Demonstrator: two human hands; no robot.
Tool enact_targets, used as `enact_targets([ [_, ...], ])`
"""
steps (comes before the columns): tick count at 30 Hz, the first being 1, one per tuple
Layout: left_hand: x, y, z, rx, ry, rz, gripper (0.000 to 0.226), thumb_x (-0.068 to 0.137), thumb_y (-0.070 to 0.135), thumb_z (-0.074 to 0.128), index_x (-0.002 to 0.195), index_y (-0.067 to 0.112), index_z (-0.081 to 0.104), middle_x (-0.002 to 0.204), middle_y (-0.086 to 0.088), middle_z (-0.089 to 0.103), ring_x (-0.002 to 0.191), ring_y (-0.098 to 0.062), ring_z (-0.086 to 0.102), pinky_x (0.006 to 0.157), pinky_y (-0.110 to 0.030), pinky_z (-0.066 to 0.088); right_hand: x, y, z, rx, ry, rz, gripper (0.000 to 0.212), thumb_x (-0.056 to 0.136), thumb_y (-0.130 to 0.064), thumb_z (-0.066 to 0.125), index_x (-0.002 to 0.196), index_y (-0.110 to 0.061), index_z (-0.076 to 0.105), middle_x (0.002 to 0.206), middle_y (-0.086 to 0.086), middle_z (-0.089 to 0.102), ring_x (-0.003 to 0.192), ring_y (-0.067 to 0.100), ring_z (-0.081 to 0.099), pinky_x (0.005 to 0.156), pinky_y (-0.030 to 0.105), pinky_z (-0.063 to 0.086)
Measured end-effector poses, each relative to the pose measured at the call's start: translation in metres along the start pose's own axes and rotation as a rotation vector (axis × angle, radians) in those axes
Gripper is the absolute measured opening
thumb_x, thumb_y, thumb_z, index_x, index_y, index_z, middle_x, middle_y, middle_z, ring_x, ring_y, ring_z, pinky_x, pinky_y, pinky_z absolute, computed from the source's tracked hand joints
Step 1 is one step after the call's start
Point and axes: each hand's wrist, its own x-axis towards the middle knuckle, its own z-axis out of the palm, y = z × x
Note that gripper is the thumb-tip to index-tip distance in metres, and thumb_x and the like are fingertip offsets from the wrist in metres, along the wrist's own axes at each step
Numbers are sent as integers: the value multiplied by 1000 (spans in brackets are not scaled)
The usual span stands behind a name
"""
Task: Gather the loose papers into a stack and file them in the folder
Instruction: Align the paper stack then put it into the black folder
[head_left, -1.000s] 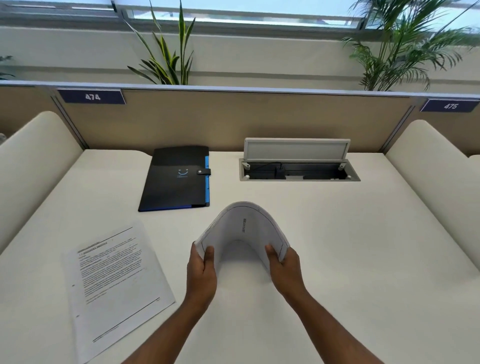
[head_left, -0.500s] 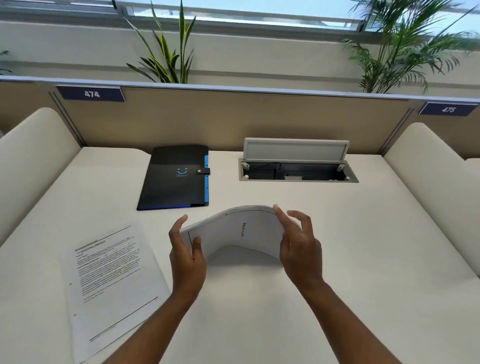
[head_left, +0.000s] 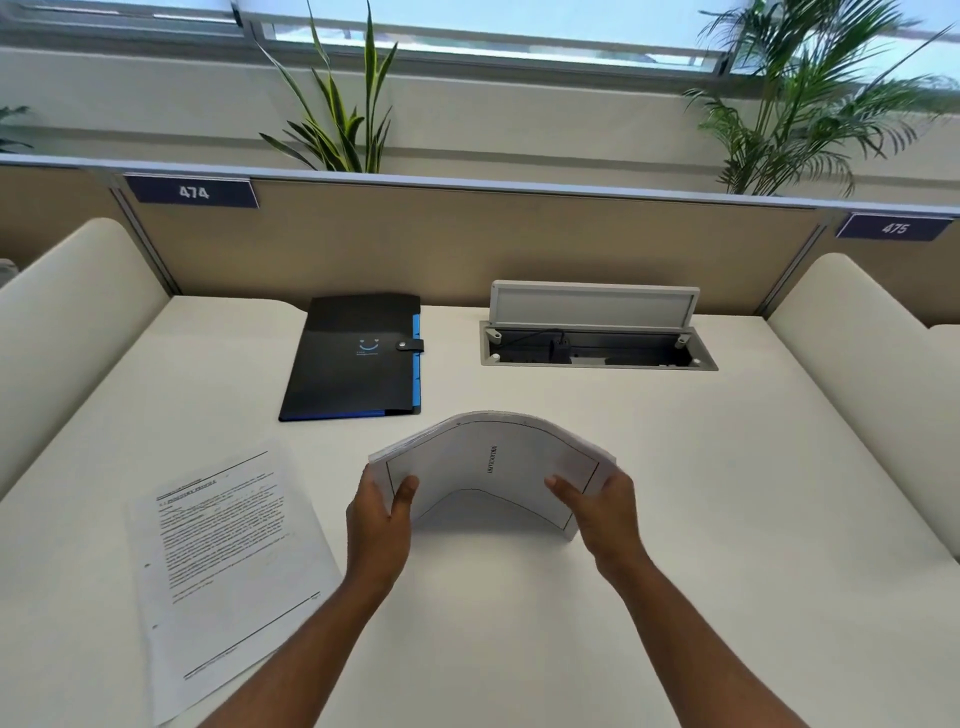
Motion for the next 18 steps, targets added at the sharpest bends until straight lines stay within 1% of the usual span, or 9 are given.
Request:
enact_targets([
  [2,-1,1,1,-3,-10,0,52,90,41,56,134,15,48,115,-2,60,109,-23,59,88,-33,54,0,7,4,4,23,90,23,84,-10,85,104,-19,77,96,-2,82,105,33,74,82,36,58],
  [5,-5,7,1,-11,22,26,55,88,46,53,135,17,48,115,3,59,103,-16,58,82,-21,52,2,9,4,71,117,99,18,85,-13,84,100,-19,77,92,-2,82,94,26,77,78,34,58],
  [7,-9,6,2,-15,29,21,53,89,44,54,134,16,49,114,4,60,101,-14,58,80,-16,52,0,12,2,83,109,112,18,86,-12,84,100,-20,77,94,-2,82,90,19,77,79,35,59],
  [8,-11,3,2,-11,25,6,51,90,41,56,134,14,49,112,3,61,100,-13,59,82,-19,53,-2,14,2,70,97,136,18,86,-12,84,100,-19,77,94,-1,82,92,20,77,80,37,60],
  [11,-14,-5,0,16,37,-49,46,91,33,64,129,10,52,99,3,63,90,-11,60,91,-39,55,-8,23,0,22,90,186,18,85,-8,84,99,-18,76,93,0,81,98,30,74,84,41,59],
  [12,-12,-6,0,29,46,-53,44,91,31,66,126,8,53,98,1,63,90,-15,61,90,-41,56,-7,22,-1,11,94,182,17,85,-7,84,96,-18,76,90,-2,81,97,30,74,82,39,58],
  [14,-7,-4,0,52,63,-42,43,91,28,67,127,8,53,105,0,62,96,-20,60,87,-36,55,-3,18,-3,3,107,147,16,84,-8,84,91,-19,75,85,-4,80,90,28,72,79,39,57],
  [16,-1,2,1,71,70,-20,43,92,24,65,132,14,51,112,5,58,99,-18,57,85,-31,50,2,12,-4,-20,149,83,23,85,-11,84,100,-23,72,95,-3,78,94,22,71,84,40,58],
  [18,5,5,4,66,70,-23,45,93,22,65,135,17,49,115,8,55,102,-17,54,88,-32,47,5,10,-4,-107,235,65,50,86,-13,84,128,-27,61,122,-4,69,115,15,63,98,37,50],
])
